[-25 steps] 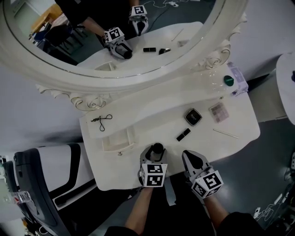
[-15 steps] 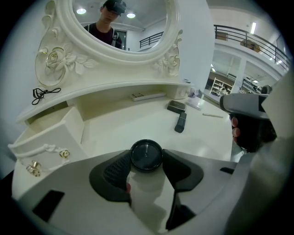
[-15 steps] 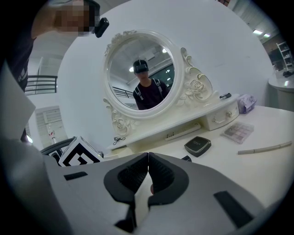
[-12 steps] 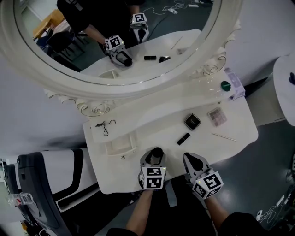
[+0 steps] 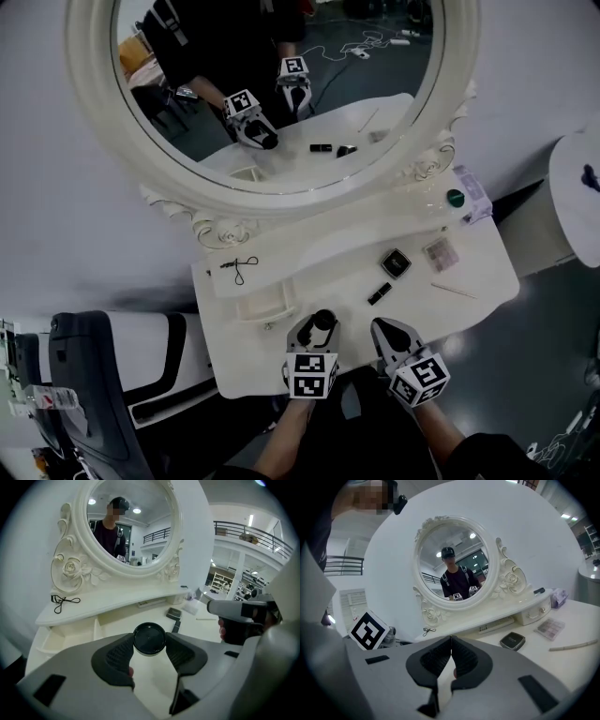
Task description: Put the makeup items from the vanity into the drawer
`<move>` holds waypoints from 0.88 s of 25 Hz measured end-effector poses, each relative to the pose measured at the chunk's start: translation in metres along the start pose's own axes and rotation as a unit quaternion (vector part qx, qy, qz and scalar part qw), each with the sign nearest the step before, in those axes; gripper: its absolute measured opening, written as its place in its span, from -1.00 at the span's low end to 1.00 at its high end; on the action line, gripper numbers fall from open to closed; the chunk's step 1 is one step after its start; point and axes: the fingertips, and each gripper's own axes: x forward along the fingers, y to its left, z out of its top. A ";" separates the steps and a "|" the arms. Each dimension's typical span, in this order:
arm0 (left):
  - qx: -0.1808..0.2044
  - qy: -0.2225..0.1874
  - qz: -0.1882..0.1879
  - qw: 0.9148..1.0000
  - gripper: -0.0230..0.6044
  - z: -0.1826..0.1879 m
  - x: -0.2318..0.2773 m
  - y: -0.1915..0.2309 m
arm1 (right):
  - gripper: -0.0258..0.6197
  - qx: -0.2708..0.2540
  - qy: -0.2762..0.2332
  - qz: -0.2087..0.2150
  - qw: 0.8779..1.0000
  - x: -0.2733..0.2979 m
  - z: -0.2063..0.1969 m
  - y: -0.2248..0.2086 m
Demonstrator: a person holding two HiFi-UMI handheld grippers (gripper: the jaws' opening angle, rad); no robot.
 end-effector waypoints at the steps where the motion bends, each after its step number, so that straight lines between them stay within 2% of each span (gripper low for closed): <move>1: 0.000 -0.007 0.000 1.000 -0.21 0.004 -0.006 0.000 | -0.85 -0.001 -0.003 0.001 1.000 0.000 0.003 0.004; 10: -0.002 -0.063 -0.006 0.998 -0.21 0.033 -0.047 -0.004 | -0.85 -0.016 -0.026 0.006 1.000 -0.008 0.023 0.030; 17: -0.028 -0.109 -0.003 0.994 -0.21 0.049 -0.071 -0.006 | -0.85 -0.027 -0.037 0.015 0.999 -0.013 0.031 0.044; 22: -0.026 -0.126 0.001 0.992 -0.21 0.052 -0.079 -0.005 | -0.85 -0.036 -0.038 0.028 0.998 -0.011 0.032 0.053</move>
